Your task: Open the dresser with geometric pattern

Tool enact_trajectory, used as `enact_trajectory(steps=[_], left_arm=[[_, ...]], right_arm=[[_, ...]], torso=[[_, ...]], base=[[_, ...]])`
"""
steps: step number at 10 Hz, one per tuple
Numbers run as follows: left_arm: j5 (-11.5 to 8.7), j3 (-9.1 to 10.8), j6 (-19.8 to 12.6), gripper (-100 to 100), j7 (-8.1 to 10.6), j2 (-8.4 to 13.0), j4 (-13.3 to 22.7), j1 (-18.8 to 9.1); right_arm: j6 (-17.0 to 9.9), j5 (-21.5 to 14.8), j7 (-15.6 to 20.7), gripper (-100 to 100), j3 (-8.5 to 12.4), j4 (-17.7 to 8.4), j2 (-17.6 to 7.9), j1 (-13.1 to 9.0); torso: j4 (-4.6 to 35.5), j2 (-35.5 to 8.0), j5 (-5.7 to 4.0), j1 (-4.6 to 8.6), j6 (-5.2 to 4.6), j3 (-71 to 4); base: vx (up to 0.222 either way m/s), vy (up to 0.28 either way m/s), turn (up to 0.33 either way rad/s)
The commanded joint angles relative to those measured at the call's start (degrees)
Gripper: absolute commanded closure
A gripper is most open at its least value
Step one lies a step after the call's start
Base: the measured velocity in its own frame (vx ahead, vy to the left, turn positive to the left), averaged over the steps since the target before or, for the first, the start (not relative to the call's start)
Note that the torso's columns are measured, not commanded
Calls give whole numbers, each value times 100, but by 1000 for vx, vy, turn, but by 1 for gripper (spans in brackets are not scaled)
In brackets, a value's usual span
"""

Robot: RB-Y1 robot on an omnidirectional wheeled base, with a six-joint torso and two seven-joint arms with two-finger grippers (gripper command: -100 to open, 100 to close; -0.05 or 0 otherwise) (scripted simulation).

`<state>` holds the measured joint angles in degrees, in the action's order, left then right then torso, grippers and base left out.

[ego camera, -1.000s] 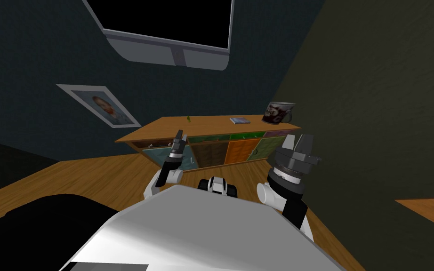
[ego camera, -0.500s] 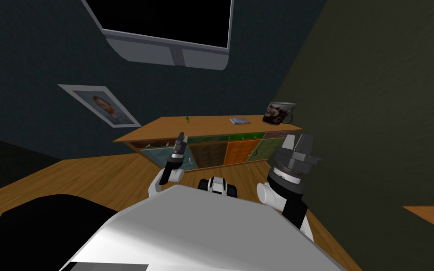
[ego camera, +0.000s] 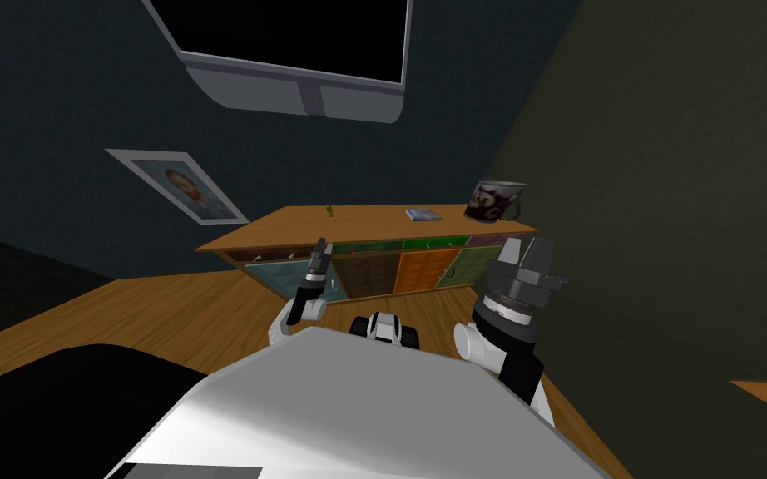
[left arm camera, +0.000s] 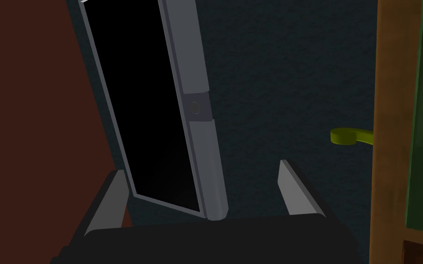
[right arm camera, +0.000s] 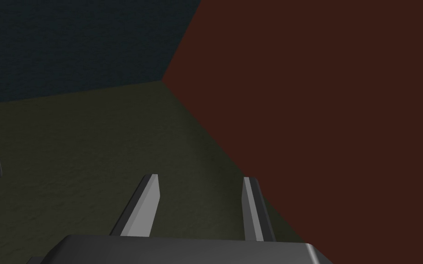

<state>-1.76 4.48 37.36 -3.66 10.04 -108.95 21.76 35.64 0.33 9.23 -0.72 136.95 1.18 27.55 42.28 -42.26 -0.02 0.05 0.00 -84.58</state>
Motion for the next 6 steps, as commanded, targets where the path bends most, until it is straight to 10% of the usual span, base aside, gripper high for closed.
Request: enact_trajectory(steps=[1, 6], left_arm=[[-33, 13, 284, -100, 46, -8, 380, -93], [-126, 62, 934, -100, 165, -56, 1237, -364]], right_arm=[[0, 0, 0, 0, 0, 0, 0, 0], [0, 0, 0, 0, 0, 0, 0, 0]], torso=[[1, -4, 2, -8, -1, 2], [0, -1, 1, -2, 0, 1]], base=[[24, -41, 26], [36, -52, 33]])
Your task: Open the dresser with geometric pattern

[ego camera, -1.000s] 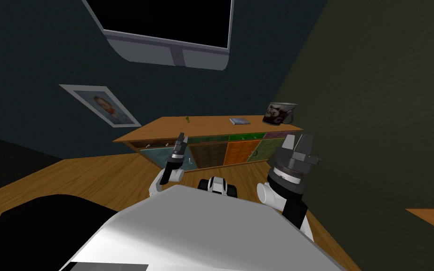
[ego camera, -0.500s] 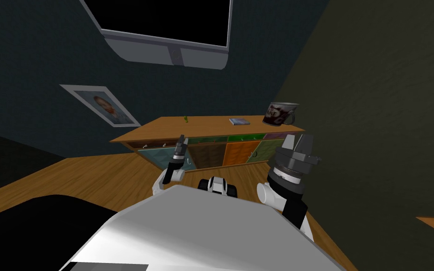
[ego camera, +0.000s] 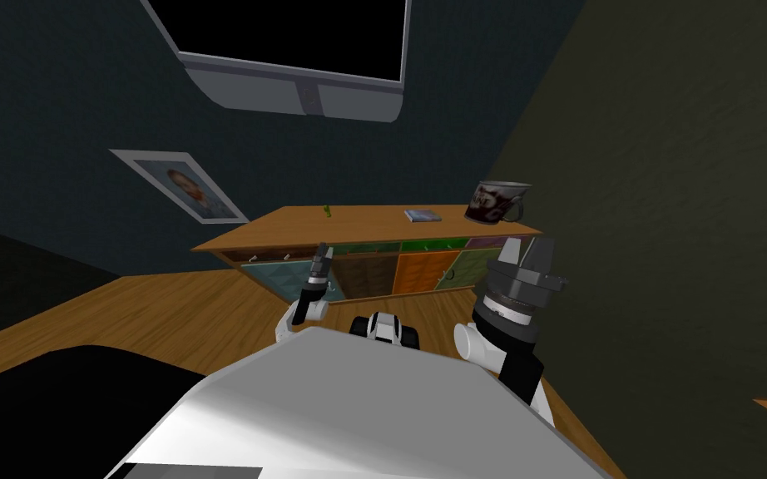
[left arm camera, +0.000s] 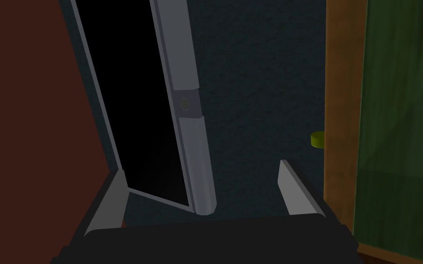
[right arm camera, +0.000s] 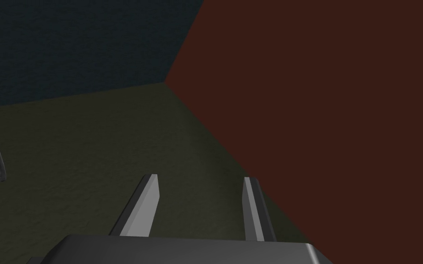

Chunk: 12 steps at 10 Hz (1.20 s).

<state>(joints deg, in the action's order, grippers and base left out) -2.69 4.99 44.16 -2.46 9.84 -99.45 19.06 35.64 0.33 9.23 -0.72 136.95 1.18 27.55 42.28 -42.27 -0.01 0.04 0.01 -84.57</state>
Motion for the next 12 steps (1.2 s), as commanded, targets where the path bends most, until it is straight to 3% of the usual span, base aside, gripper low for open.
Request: enact_trajectory(steps=[1, 12], left_arm=[[-32, 10, 254, -100, 45, -36, 356, -95], [-199, 94, 1394, -100, 267, -229, 2156, -616]], right_arm=[[0, 0, 0, 0, 0, 0, 0, 0], [0, 0, 0, 0, 0, 0, 0, 0]], torso=[[-1, 5, -2, 6, -1, -3], [2, -8, 3, -10, 0, 5]], base=[[39, -49, 19], [28, -43, 26]])
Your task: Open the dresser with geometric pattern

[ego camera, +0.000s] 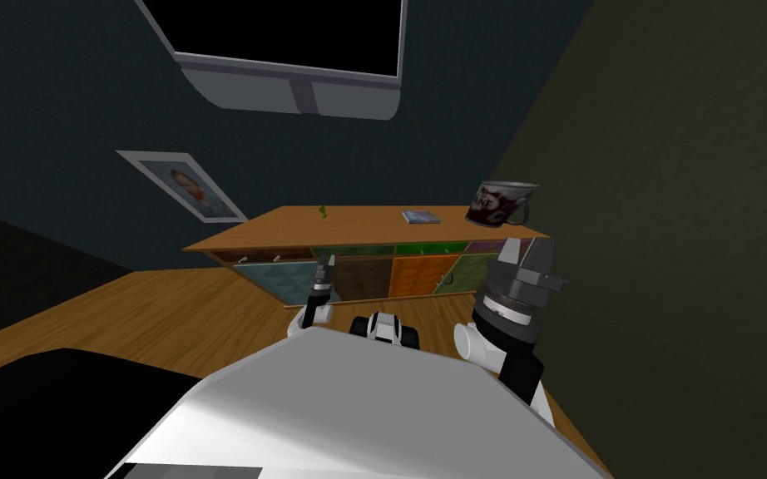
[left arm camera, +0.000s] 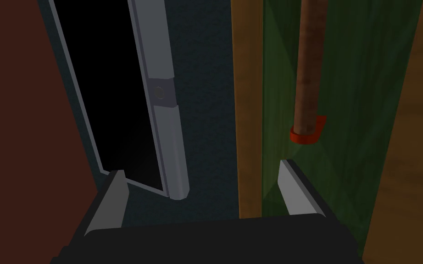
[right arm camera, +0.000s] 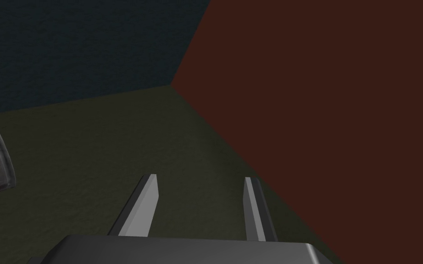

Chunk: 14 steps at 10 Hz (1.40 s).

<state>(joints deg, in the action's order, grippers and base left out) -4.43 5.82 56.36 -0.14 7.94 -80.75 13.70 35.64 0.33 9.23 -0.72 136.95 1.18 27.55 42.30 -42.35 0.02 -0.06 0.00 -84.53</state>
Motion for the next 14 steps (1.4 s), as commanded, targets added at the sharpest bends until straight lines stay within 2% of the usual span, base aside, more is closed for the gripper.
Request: enact_trajectory(steps=[1, 2, 5, 8, 12, 14], left_arm=[[-49, 23, 333, -100, 66, -67, 475, -153], [-49, 23, 333, -100, 66, -67, 566, -153], [-94, 45, 641, -100, 126, -117, 1025, -296], [-116, 56, 787, -100, 155, -138, 1302, -363], [-189, 93, 1292, -100, 253, -170, 2072, -593], [-204, 100, 1393, -100, 272, -163, 2260, -638]], right_arm=[[0, 0, 0, 0, 0, 0, 0, 0], [0, 0, 0, 0, 0, 0, 0, 0], [0, 0, 0, 0, 0, 0, 0, 0], [0, 0, 0, 0, 0, 0, 0, 0], [0, 0, 0, 0, 0, 0, 0, 0], [0, 0, 0, 0, 0, 0, 0, 0]], torso=[[-1, 3, -2, 8, 0, -2], [-3, 11, -4, 13, 0, -6], [-2, 5, 0, 1, 0, -4], [-1, 5, -2, 8, 0, -3], [-3, 10, -4, 13, 0, -6], [-2, 5, -1, 1, 0, -4]], base=[[35, -55, 44], [28, -48, 16], [26, -39, 22], [17, -31, 17], [31, -49, 32], [23, -38, 12]])
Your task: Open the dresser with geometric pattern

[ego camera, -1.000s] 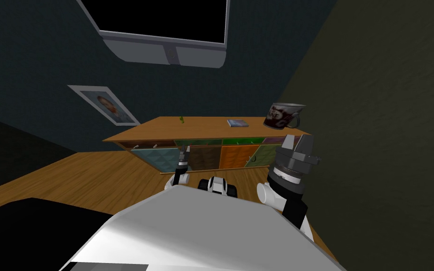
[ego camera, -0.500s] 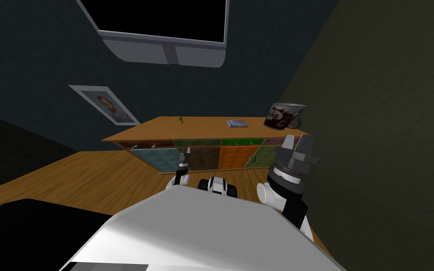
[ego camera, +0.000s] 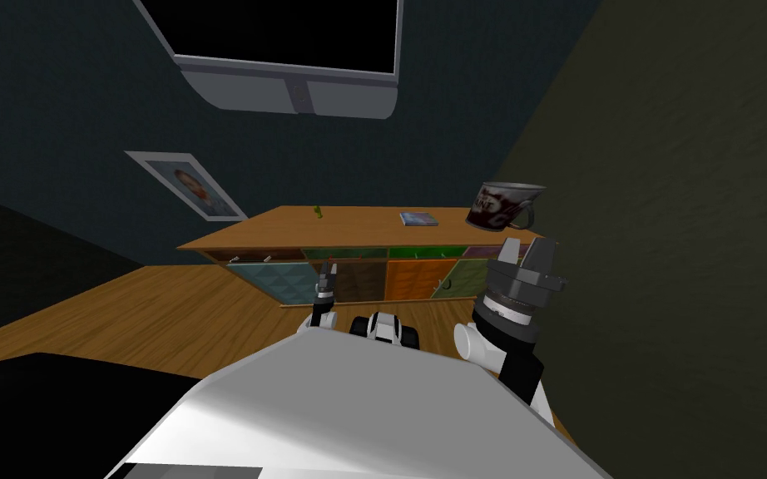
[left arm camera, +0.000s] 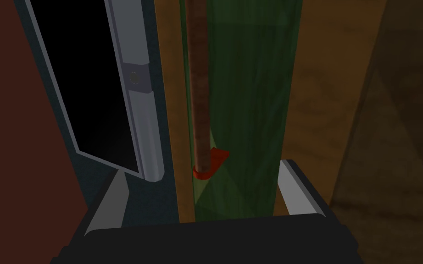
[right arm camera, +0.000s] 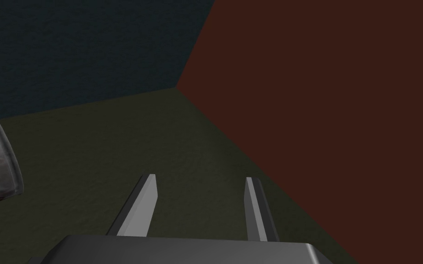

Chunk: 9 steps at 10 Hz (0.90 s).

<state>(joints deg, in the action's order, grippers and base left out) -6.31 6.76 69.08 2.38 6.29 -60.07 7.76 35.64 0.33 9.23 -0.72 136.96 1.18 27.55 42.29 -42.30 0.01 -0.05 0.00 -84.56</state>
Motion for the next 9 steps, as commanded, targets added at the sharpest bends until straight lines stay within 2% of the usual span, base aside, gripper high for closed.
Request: enact_trajectory(steps=[1, 4, 5, 9], left_arm=[[-29, 12, 212, -100, 37, 16, 330, -84], [-60, 29, 429, -100, 78, 82, 661, -180], [-54, 26, 381, -100, 71, 69, 601, -161], [-87, 85, -15, -100, 94, 186, 493, -452]], right_arm=[[0, 0, 0, 0, 0, 0, 0, 0], [0, 0, 0, 0, 0, 0, 0, 0], [0, 0, 0, 0, 0, 0, 0, 0], [0, 0, 0, 0, 0, 0, 0, -1]], torso=[[1, -4, 1, -2, 1, 3], [-1, 4, -1, 5, 0, -2], [-1, 3, -2, 7, 1, -2], [1, -3, -1, 5, 0, 2]], base=[[17, -32, 26], [22, -31, 18], [9, -17, 6], [-17, -14, 16]])
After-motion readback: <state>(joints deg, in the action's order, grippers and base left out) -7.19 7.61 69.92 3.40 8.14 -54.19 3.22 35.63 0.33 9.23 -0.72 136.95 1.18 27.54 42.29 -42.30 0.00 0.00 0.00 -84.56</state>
